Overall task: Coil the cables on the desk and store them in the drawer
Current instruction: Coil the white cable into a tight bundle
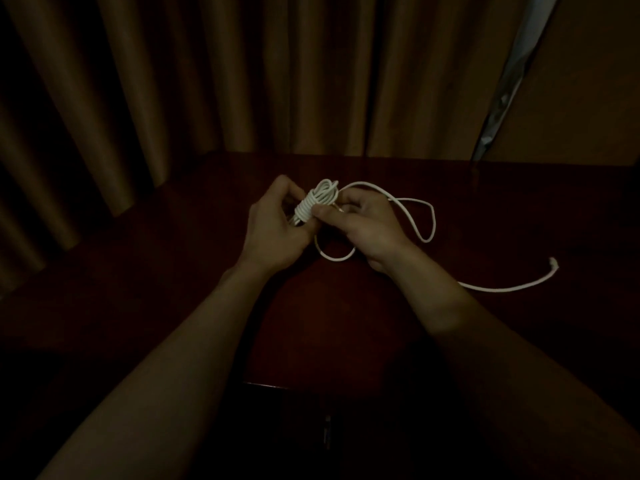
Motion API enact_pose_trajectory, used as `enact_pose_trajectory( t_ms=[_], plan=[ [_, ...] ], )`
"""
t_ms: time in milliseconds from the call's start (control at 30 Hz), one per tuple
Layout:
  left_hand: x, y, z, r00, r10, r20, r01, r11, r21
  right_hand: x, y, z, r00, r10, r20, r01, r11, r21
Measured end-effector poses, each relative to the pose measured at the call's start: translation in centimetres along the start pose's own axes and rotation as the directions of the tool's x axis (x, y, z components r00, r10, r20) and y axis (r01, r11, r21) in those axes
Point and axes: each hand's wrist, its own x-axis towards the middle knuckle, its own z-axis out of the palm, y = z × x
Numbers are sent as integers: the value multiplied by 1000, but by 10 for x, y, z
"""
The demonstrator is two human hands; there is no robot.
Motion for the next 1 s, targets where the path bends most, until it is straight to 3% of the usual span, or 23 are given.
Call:
enact_pose_trajectory(
  t_ms=[167, 233, 433, 733, 900, 1000],
  plan=[
    [2, -1, 0, 970, 3, 242, 26, 993, -116, 2, -3, -7, 1000, -11, 7, 11, 999, -32],
    [2, 0, 0, 960, 22, 278, 21, 989, -149, 3, -3, -8, 1000, -6, 3, 7, 1000, -26],
    [1, 1, 0, 986, 101, 129, -96, 994, -41, 4, -4, -4, 999, 31, 25, -32, 998, 49],
    [1, -2, -1, 997, 69, 21, -70, 995, 73, 4, -1, 1, 993, 97, -72, -105, 989, -107],
    [-1, 1, 1, 995, 92, 36, -95, 991, 93, 2, -4, 8, 986, 64, -154, -75, 995, -67],
    [2, 0, 0, 992, 22, 128, -14, 998, -66, 2, -5, 3, 995, 91, -39, -91, 996, 7]
  ],
)
